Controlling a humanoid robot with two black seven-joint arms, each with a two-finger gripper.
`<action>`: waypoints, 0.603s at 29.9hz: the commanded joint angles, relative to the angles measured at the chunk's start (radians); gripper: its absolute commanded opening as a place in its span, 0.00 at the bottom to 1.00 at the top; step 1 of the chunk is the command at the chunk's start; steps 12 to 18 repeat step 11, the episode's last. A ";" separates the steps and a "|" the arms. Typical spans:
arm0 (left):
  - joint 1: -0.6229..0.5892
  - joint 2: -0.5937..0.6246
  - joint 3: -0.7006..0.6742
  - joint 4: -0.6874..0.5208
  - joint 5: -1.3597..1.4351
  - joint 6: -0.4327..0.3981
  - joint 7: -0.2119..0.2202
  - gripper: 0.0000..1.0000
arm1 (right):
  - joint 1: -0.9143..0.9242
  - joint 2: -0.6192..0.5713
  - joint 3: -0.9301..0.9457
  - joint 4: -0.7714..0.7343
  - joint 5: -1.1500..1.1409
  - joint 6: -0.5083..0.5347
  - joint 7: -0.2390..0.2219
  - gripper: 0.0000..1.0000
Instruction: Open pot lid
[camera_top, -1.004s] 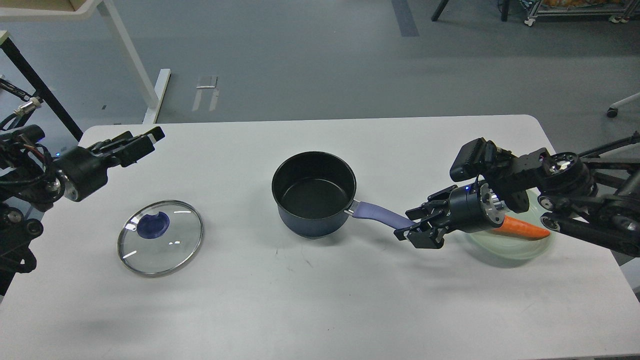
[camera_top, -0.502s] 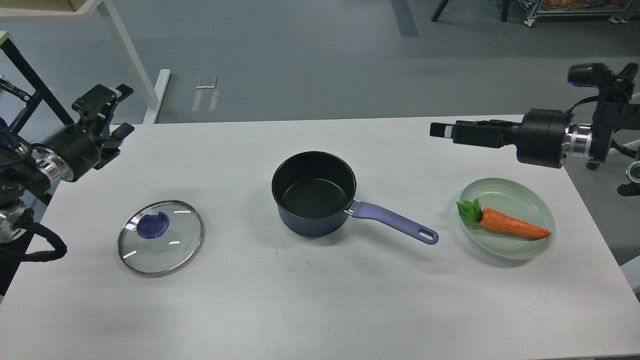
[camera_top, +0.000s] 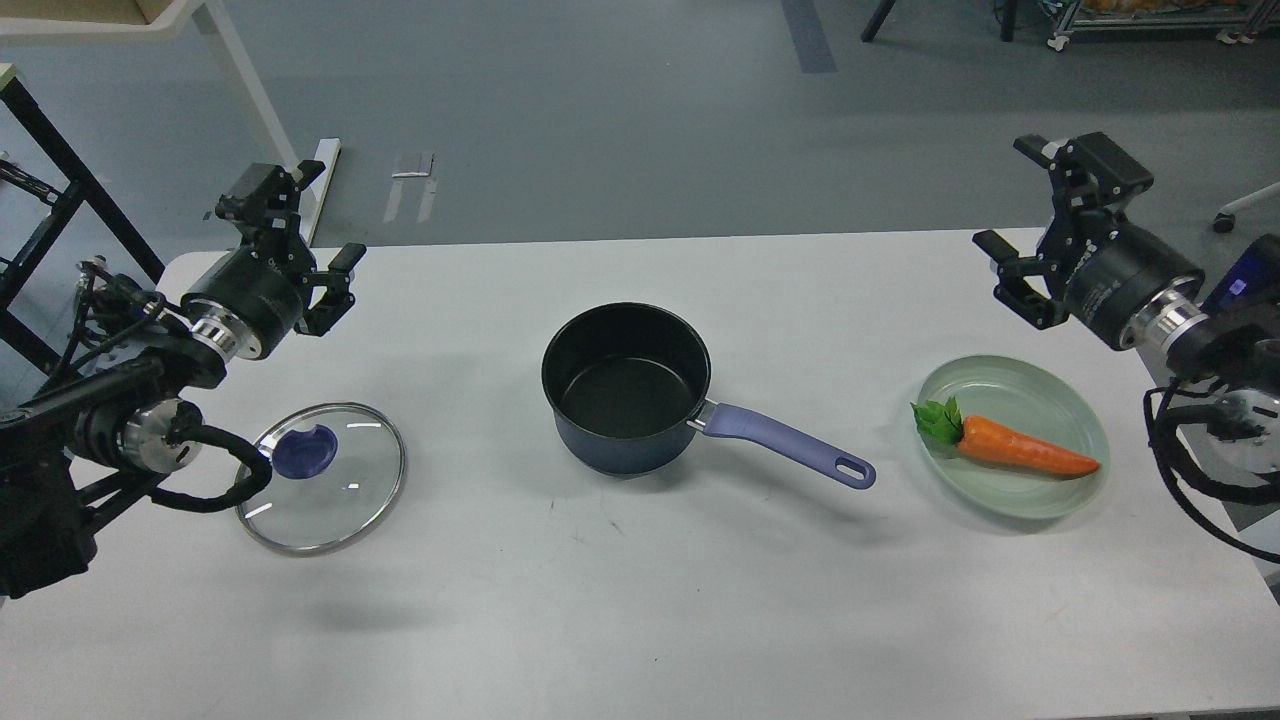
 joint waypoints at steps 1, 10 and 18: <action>0.051 -0.070 -0.100 0.043 -0.027 -0.067 0.057 0.99 | -0.117 0.091 0.119 -0.050 0.011 0.080 0.000 1.00; 0.091 -0.093 -0.201 0.048 -0.026 -0.103 0.074 0.99 | -0.194 0.206 0.227 -0.109 0.037 0.106 0.000 1.00; 0.091 -0.093 -0.216 0.043 -0.026 -0.100 0.073 0.99 | -0.194 0.206 0.227 -0.109 0.037 0.106 0.000 1.00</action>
